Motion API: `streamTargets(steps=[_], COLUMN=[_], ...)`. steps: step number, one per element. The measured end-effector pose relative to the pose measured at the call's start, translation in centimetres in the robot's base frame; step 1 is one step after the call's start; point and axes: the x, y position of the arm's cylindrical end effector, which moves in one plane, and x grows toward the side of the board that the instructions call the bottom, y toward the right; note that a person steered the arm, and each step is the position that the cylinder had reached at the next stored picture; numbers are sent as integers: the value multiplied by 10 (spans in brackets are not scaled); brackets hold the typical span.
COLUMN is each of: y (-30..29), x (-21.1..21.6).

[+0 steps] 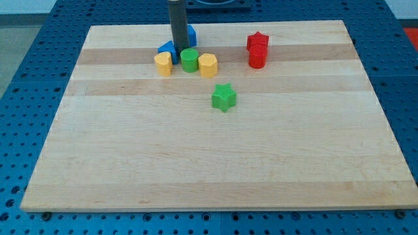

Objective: Move the green circle along with the green star to the center

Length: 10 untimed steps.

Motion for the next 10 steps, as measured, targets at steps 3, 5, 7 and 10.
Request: streamTargets(steps=[3,5,7,10], y=[-1,-8,-21,30], x=[125,135,45,98])
